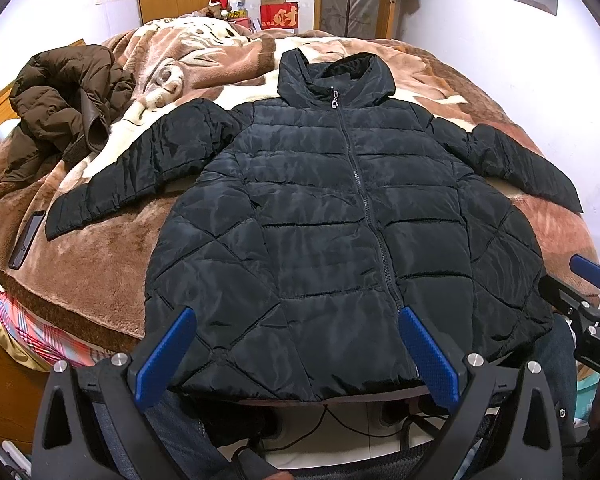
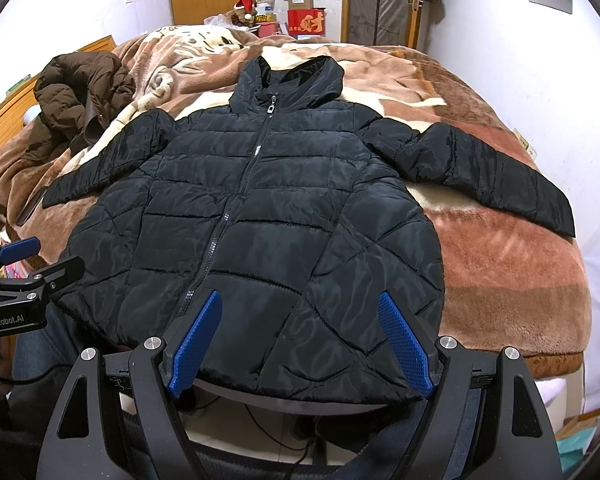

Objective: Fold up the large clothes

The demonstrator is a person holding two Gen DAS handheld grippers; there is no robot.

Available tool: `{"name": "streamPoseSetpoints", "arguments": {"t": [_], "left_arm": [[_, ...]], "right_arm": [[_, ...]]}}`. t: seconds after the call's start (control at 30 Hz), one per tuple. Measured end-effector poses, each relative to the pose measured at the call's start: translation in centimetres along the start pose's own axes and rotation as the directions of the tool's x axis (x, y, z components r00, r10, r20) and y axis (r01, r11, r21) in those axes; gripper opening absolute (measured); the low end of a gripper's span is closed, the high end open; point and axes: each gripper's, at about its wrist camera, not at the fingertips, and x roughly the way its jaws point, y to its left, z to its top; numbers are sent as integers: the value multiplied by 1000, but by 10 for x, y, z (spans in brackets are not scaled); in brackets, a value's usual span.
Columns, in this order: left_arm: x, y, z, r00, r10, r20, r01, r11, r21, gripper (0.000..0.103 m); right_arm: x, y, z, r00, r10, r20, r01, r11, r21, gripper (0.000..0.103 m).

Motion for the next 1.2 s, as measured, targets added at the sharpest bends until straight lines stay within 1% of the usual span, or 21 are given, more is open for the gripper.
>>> {"name": "streamPoseSetpoints", "arguments": {"t": [1.2], "left_arm": [[0, 0, 1, 1000, -2, -6, 2, 1000, -1, 102]], "right_arm": [[2, 1, -2, 1000, -1, -5, 1, 1000, -1, 80]]}}
